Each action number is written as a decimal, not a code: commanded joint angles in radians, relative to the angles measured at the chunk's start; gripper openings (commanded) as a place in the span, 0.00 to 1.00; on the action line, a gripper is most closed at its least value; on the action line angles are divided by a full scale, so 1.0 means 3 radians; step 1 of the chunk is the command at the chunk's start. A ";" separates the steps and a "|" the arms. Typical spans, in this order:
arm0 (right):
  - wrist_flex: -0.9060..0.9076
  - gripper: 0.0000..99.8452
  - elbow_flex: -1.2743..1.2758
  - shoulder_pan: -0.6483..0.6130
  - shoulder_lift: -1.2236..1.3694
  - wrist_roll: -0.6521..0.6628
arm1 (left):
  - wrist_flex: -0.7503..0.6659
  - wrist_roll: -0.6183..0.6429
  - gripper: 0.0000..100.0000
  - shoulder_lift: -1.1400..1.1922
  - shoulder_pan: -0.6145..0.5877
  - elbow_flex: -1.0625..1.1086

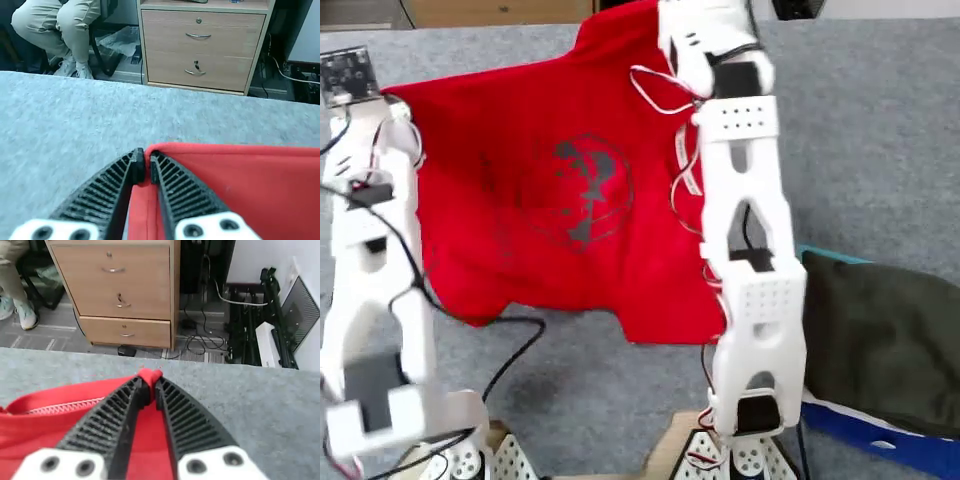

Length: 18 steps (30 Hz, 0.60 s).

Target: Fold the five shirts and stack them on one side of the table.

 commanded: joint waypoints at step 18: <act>0.0440 0.01 -0.1798 -0.0018 0.0724 0.0102 | 0.1780 0.0041 0.02 0.1547 0.0251 -0.2982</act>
